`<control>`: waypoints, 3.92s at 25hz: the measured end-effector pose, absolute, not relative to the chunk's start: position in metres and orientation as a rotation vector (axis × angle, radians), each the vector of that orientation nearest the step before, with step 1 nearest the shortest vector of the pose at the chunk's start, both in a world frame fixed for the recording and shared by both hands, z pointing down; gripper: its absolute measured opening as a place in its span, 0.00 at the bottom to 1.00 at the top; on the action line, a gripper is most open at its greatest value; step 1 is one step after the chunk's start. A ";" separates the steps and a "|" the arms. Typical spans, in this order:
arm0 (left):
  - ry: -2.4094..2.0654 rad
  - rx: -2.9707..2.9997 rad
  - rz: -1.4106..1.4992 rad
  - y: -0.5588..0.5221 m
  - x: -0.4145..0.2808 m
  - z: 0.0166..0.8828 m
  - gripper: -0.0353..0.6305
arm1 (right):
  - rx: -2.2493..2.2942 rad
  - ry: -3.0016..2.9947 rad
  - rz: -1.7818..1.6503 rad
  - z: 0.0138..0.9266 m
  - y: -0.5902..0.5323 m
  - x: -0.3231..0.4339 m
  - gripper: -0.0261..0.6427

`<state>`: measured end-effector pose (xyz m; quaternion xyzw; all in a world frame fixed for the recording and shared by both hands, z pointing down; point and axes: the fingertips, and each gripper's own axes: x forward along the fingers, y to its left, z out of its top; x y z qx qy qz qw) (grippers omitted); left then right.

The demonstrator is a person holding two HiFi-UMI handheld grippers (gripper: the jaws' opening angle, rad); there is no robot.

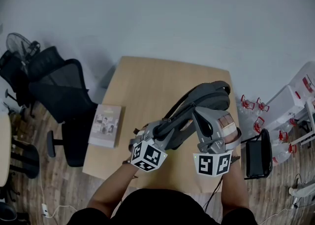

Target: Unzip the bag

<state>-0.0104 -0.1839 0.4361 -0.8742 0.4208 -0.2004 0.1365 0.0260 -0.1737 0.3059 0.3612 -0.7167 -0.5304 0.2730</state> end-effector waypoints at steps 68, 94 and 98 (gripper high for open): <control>1.118 -2.737 -0.134 -0.161 -0.105 0.471 0.24 | 1.528 -2.467 -0.365 0.370 -0.269 0.151 0.06; 1.190 -2.777 -0.108 -0.163 -0.109 0.475 0.25 | 1.476 -2.469 -0.467 0.370 -0.264 0.147 0.06; 1.223 -2.782 -0.114 -0.159 -0.119 0.480 0.27 | 1.444 -2.494 -0.536 0.363 -0.253 0.132 0.06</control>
